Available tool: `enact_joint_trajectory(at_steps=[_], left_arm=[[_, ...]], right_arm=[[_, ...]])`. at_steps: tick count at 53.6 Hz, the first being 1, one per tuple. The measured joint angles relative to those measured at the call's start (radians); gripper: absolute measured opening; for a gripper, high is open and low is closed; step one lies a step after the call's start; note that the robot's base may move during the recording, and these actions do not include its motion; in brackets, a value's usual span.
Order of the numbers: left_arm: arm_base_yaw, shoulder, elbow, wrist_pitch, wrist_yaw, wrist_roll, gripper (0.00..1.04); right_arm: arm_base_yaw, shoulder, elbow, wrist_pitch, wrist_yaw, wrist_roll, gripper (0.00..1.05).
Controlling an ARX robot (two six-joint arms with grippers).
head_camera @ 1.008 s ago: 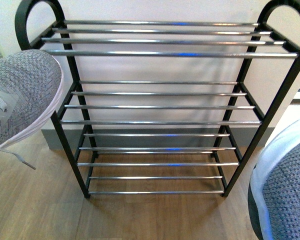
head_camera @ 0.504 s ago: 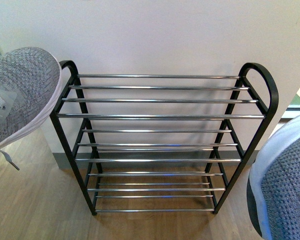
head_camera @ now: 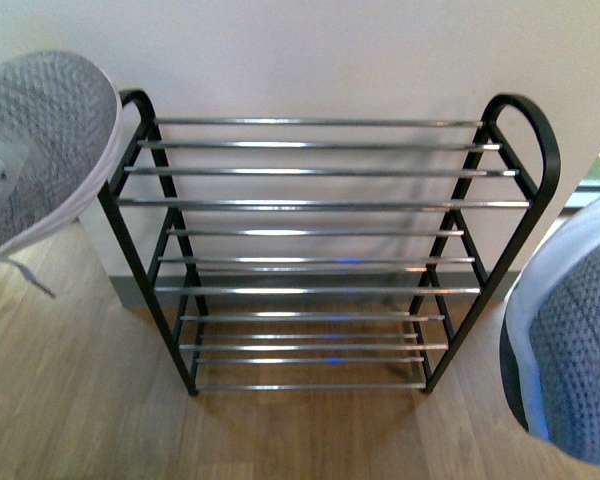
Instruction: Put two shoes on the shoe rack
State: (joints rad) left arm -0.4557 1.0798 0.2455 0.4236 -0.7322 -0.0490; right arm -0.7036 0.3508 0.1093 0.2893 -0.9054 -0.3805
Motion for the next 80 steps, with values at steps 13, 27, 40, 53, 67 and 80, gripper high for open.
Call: enact_joint_trajectory(at_steps=[13,27,40,53,67,80], left_arm=[[0.0,0.0,0.0,0.0,0.0,0.0,0.02],[0.0,0.0,0.0,0.0,0.002,0.0,0.02],[0.0,0.0,0.0,0.0,0.0,0.0,0.02],[0.0,0.0,0.0,0.0,0.0,0.0,0.02],[0.0,0.0,0.0,0.0,0.0,0.0,0.02],[0.0,0.0,0.0,0.0,0.001,0.0,0.02]], right_arm=[[0.229,0.082,0.043,-0.135,-0.012,0.082,0.01],[0.579,0.484,0.192,0.054,0.297,0.103,0.01],[0.719,0.879,0.42,0.097,0.533,0.111,0.01],[0.763,1.106,0.652,0.015,0.65,0.161,0.01],[0.715,1.288,0.949,-0.281,0.75,0.354,0.01],[0.695,1.296,1.025,-0.448,0.71,0.641,0.01]])
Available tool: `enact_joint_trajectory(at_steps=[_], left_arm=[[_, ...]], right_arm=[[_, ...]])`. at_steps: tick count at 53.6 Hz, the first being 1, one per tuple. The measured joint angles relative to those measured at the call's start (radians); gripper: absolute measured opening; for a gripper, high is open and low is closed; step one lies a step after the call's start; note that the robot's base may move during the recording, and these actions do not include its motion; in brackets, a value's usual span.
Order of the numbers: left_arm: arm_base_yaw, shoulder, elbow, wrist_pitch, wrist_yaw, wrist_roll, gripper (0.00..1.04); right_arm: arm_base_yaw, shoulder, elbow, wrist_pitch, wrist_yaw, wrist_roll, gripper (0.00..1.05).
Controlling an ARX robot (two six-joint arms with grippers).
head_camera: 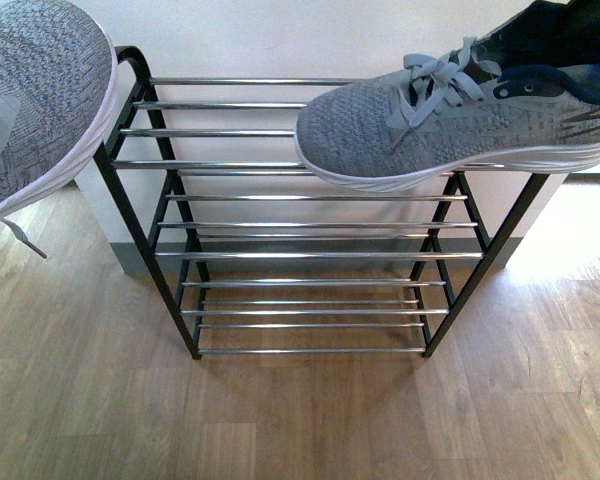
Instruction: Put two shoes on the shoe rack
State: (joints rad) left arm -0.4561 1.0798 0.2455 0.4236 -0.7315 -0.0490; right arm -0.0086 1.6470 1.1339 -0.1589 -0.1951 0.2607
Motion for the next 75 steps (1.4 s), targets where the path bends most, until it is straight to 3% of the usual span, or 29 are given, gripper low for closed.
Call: enact_joint_trajectory(at_steps=[20,48,75], left_arm=[[0.0,0.0,0.0,0.0,0.0,0.0,0.02],[0.0,0.0,0.0,0.0,-0.001,0.0,0.02],[0.0,0.0,0.0,0.0,0.0,0.0,0.02]], right_arm=[[0.0,0.0,0.102,-0.016,0.023,0.477,0.01],[0.106,0.047,0.016,-0.035,0.238,1.029,0.01],[0.116,0.114,0.133,-0.151,0.401,1.252,0.01]])
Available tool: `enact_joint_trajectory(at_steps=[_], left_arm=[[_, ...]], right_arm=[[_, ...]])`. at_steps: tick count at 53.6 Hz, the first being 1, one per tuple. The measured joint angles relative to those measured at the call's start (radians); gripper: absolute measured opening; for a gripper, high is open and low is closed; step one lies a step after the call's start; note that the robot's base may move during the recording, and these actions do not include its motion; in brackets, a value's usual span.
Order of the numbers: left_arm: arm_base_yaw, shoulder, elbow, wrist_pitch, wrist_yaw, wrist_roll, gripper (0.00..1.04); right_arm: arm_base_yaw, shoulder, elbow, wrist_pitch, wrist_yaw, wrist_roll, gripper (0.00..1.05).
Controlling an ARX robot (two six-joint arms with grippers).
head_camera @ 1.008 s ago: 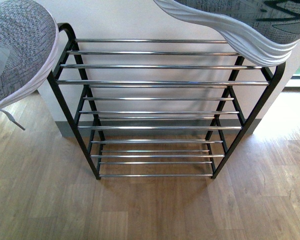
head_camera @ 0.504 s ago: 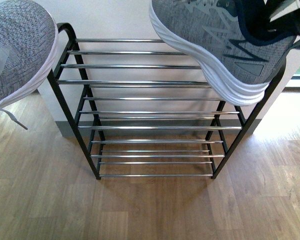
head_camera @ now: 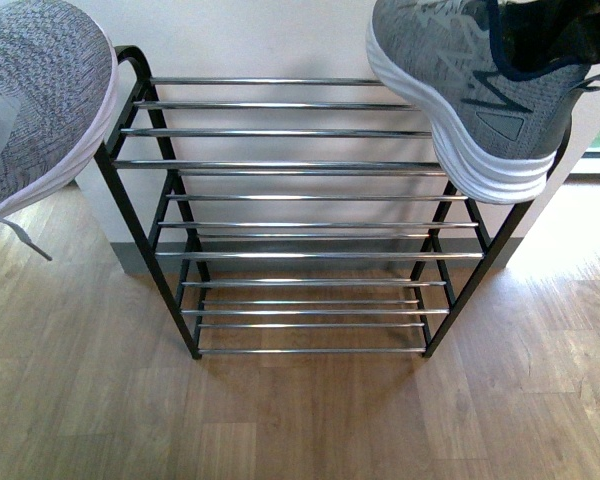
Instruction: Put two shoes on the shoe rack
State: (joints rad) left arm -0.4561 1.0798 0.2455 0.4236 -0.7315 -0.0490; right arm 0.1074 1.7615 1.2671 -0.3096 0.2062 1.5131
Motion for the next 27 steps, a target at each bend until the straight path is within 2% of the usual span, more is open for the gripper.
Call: enact_joint_trajectory(at_steps=[14,27], left_arm=[[0.0,0.0,0.0,0.0,0.0,0.0,0.02],[0.0,0.0,0.0,0.0,0.0,0.0,0.02]], right_arm=[[0.011,0.04,0.013,-0.088,0.058,0.119,0.01],[-0.014,0.08,0.039,-0.058,0.045,0.154,0.01]])
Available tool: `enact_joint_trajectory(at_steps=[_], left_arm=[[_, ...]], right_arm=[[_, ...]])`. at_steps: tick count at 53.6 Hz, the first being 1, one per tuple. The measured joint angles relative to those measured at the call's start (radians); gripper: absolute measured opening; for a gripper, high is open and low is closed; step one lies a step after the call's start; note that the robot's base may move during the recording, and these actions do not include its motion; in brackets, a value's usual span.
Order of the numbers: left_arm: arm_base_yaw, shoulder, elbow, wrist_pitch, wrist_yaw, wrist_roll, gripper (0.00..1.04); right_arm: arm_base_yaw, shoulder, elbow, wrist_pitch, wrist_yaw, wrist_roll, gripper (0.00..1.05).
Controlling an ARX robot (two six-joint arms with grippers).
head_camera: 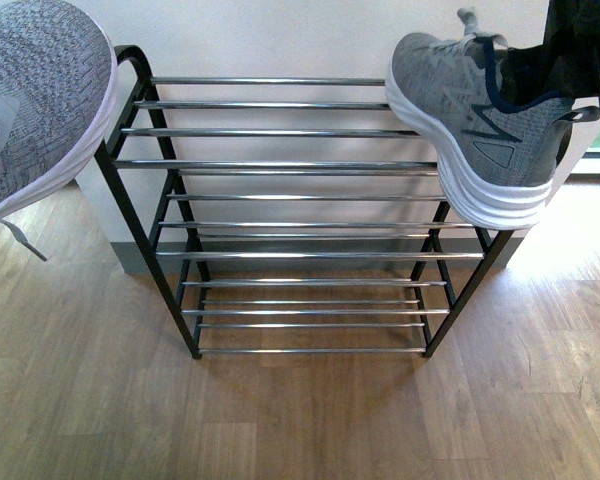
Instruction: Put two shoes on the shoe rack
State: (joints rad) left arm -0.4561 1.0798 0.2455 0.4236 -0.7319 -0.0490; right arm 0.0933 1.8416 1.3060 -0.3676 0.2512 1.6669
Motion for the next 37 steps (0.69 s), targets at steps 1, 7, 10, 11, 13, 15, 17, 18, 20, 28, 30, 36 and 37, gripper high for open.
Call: enact_joint_trajectory(at_steps=[1,7,10,11,13,15,17,18,20,28,30,36,37], left_arm=[[0.0,0.0,0.0,0.0,-0.001,0.0,0.02],[0.0,0.0,0.0,0.0,0.0,0.0,0.02],[0.0,0.0,0.0,0.0,0.002,0.0,0.02],[0.0,0.0,0.0,0.0,0.001,0.0,0.02],[0.0,0.0,0.0,0.0,0.001,0.0,0.02],[0.0,0.0,0.0,0.0,0.0,0.0,0.02],[0.0,0.0,0.0,0.0,-0.001,0.0,0.02],[0.0,0.0,0.0,0.0,-0.001,0.0,0.02],[0.0,0.0,0.0,0.0,0.0,0.0,0.02],[0.0,0.0,0.0,0.0,0.0,0.0,0.02],[0.0,0.0,0.0,0.0,0.0,0.0,0.02],[0.0,0.0,0.0,0.0,0.0,0.0,0.02],[0.0,0.0,0.0,0.0,0.0,0.0,0.02]], right_arm=[[0.0,0.001,0.004,0.0,0.0,0.005,0.01],[0.0,0.008,0.032,-0.006,0.024,0.011,0.01],[0.0,0.013,0.051,-0.014,0.036,0.01,0.01],[0.0,0.016,0.056,-0.014,0.042,0.01,0.01],[0.0,0.017,0.057,-0.014,0.045,0.01,0.01],[0.002,0.017,0.057,-0.014,0.047,0.01,0.01],[0.005,0.017,0.055,-0.011,0.052,0.01,0.01],[0.007,0.017,0.054,-0.012,0.06,0.009,0.01],[0.012,0.017,0.051,-0.013,0.071,0.002,0.01],[0.019,0.016,0.046,-0.014,0.074,0.0,0.01],[0.019,0.016,0.046,-0.014,0.068,-0.003,0.01],[0.019,0.016,0.038,0.013,0.062,-0.01,0.12],[0.019,0.016,0.036,0.021,0.059,-0.01,0.15]])
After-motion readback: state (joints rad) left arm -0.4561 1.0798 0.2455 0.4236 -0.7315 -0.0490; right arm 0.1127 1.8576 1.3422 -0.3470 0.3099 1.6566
